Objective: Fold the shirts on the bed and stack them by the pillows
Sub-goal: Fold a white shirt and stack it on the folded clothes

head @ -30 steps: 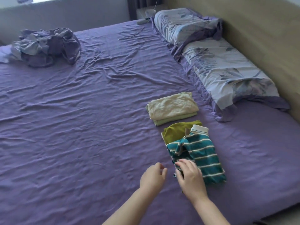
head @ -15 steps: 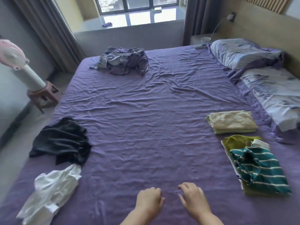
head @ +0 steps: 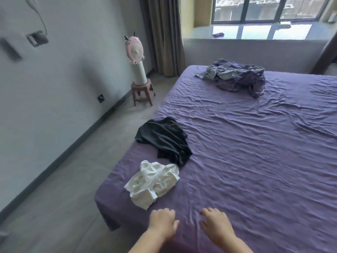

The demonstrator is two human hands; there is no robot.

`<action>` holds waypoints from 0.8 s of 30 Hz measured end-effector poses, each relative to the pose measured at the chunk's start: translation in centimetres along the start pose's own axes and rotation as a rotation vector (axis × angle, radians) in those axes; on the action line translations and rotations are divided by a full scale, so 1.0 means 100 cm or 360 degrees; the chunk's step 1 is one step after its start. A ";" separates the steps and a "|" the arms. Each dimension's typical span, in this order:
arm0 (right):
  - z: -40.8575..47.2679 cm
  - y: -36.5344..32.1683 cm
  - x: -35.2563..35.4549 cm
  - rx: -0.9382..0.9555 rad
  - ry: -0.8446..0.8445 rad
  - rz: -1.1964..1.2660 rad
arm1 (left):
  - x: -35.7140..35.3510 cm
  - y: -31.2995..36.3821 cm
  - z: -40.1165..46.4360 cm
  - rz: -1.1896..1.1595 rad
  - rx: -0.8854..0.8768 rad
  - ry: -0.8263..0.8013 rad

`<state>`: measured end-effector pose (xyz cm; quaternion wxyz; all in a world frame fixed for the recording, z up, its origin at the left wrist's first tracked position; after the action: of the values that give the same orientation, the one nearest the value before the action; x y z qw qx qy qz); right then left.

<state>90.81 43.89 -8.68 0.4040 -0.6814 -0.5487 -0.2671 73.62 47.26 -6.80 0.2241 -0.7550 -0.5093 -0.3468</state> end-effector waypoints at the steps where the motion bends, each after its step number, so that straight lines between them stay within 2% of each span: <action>1: 0.007 -0.010 0.003 0.0024 -0.0022 -0.0042 | 0.000 -0.011 0.000 -0.0021 0.0031 -0.0006; 6: 0.042 -0.040 0.015 0.0180 -0.0082 -0.0096 | -0.002 -0.046 0.007 -0.0126 0.0187 -0.0055; 14: 0.095 -0.043 0.018 0.0263 -0.0215 -0.0176 | -0.001 -0.084 0.017 -0.0269 0.0423 -0.0103; 24: 0.168 -0.097 0.026 0.0260 -0.0258 -0.0165 | 0.011 -0.168 0.079 -0.0343 0.0395 -0.0245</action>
<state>80.80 60.11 -13.02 0.3980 -0.6364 -0.6340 -0.1861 60.71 59.79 -11.48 0.2375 -0.6870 -0.6417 -0.2446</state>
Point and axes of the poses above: each hand's wrist, its own z-axis towards the middle knuckle, its own x-axis out of the back of the hand, y = z × x, the point moved 6 cm from there along z, towards the middle knuckle, and after that the axes turned 11 degrees about -y, right-handed, at the moved point
